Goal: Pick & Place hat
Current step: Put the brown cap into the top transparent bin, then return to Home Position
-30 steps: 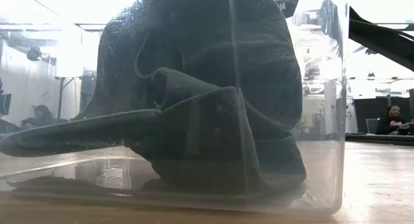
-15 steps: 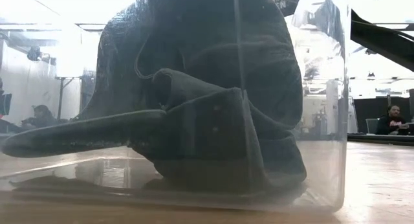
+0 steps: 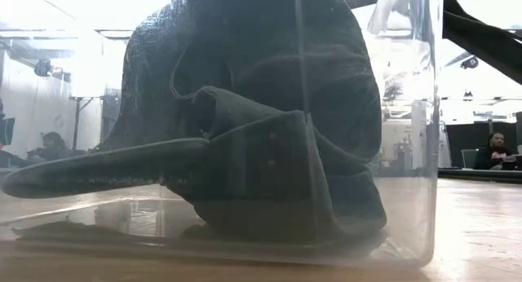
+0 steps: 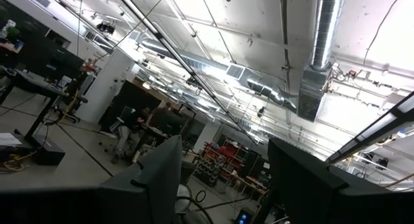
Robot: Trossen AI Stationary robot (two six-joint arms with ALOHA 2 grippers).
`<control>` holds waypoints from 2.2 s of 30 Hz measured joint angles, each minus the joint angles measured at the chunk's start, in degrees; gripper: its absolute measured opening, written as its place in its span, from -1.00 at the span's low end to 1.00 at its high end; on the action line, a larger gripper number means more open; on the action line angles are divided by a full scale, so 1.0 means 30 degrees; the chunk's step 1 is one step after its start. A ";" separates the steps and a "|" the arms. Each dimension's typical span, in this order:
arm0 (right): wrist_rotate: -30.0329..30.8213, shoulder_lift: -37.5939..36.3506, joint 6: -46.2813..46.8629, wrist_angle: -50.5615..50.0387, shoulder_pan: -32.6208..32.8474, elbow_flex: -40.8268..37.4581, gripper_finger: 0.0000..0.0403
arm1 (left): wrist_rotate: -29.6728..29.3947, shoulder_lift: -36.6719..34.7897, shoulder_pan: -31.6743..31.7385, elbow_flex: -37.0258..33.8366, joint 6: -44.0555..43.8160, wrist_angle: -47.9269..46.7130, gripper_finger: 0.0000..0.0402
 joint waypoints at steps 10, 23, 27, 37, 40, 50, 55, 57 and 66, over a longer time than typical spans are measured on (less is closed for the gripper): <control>-0.0386 -0.1305 -0.1090 0.0484 0.0155 0.0000 0.19 | -0.0029 0.0020 -0.0002 0.0000 0.0031 -0.0112 0.11; -0.0596 -0.5259 -0.6697 0.1299 0.1900 0.0000 -0.25 | 0.1321 0.1081 -0.0007 0.0000 -0.0049 -0.1518 0.02; -0.0533 -0.6544 -0.7867 0.1332 0.2350 -0.0004 -0.66 | 0.1897 0.1666 -0.0007 0.0000 -0.0062 -0.1602 -0.14; -0.0475 -0.8264 -1.1131 0.0815 0.3537 -0.0042 -0.96 | 0.5052 0.3296 -0.0007 0.0000 0.0599 -0.1568 -0.95; -0.0493 -0.8658 -1.1811 0.0786 0.3796 -0.0044 -0.96 | 0.5661 0.3475 -0.0015 0.0000 0.1137 -0.1679 -0.99; -0.0469 -1.0252 -1.3374 0.0243 0.4058 -0.0073 -0.97 | 0.5871 0.2485 0.0000 0.0007 0.2321 -0.3100 -1.00; -0.0432 -1.0860 -1.3833 -0.0705 0.4057 -0.0099 -0.97 | 0.6318 0.1758 -0.0015 0.0007 0.2437 -0.3572 -1.00; -0.0414 -1.1085 -1.3955 -0.1073 0.4168 -0.0176 -0.97 | 0.6339 0.1444 -0.0015 0.0007 0.2437 -0.4064 -1.00; 0.1023 -1.3780 -1.3985 -0.0330 0.5261 -0.3100 -0.96 | 0.6334 0.0636 -0.0015 0.0007 0.2367 -0.4809 -1.00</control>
